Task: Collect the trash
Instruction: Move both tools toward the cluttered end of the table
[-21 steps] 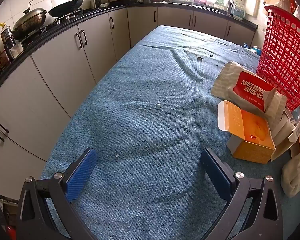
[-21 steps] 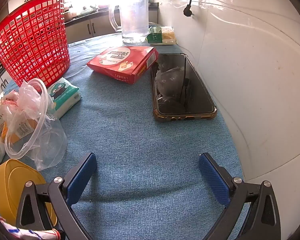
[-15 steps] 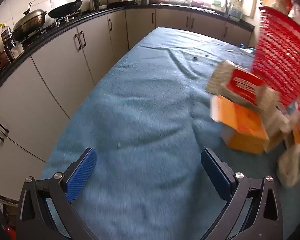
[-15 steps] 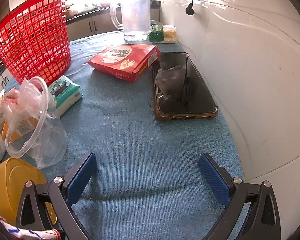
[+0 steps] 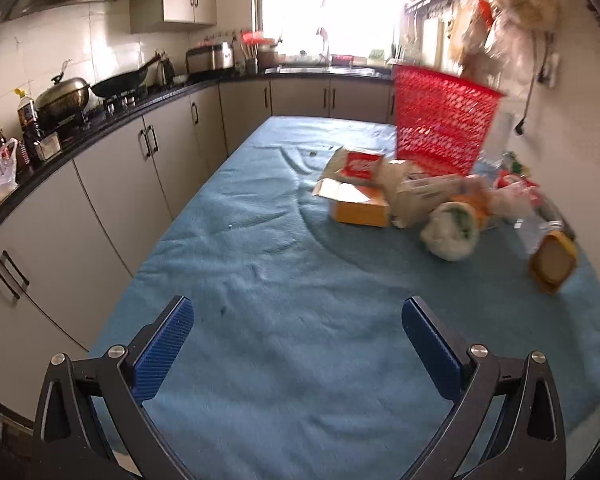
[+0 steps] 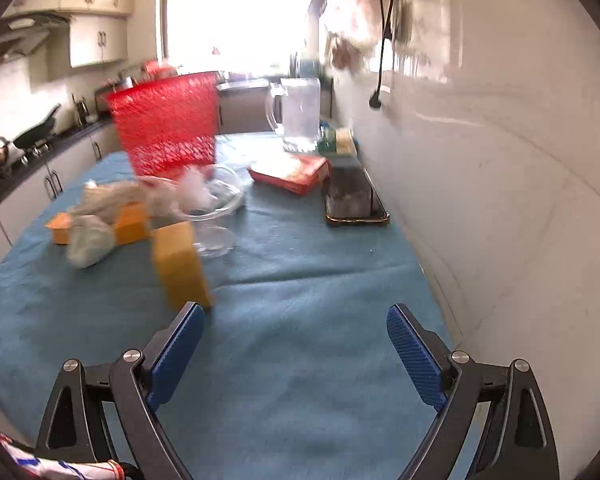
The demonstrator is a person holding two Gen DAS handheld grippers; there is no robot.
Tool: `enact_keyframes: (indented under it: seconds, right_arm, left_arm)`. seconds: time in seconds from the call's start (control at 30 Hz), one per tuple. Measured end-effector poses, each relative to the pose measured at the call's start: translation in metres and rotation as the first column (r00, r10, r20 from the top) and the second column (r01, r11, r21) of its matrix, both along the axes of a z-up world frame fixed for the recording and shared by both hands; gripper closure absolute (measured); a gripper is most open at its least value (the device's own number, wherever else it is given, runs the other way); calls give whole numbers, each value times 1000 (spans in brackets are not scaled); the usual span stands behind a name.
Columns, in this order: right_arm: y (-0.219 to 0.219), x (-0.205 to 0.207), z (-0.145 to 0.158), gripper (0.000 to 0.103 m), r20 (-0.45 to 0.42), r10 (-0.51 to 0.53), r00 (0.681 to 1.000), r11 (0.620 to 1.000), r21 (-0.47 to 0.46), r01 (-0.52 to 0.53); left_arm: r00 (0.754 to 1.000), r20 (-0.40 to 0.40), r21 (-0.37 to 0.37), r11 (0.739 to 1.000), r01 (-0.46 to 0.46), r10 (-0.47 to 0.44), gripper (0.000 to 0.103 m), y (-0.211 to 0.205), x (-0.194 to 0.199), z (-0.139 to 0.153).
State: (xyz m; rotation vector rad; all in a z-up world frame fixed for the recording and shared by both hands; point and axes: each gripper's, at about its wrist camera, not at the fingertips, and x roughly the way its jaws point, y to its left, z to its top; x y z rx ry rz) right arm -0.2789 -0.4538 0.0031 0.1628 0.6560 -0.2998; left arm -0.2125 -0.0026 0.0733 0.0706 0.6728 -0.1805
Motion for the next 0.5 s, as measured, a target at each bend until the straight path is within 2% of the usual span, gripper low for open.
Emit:
enact_keyframes:
  seconds: [0.2,0.33,0.4,0.5]
  right_arm:
    - [39,-50,11,8,127,-13,992,1000,-7,14]
    - [58,-75,13,1,216,-73,974,995,-51,85]
    - [69,-80,11,1,205,-108,973,989,-73,125]
    - [76,-88,8,1,218,-112,970,992,-31,122]
  left_arm:
    - [998,67,-4,1000,0,0,0,-7,-50,6]
    - [995,99,-3,1000,-31,31,0,-7,-75,3]
    - [993,108,3,999,-38,37,0,-7,-83,1]
    - [991,128,12,999,-39,37,0,-6,-98,-3]
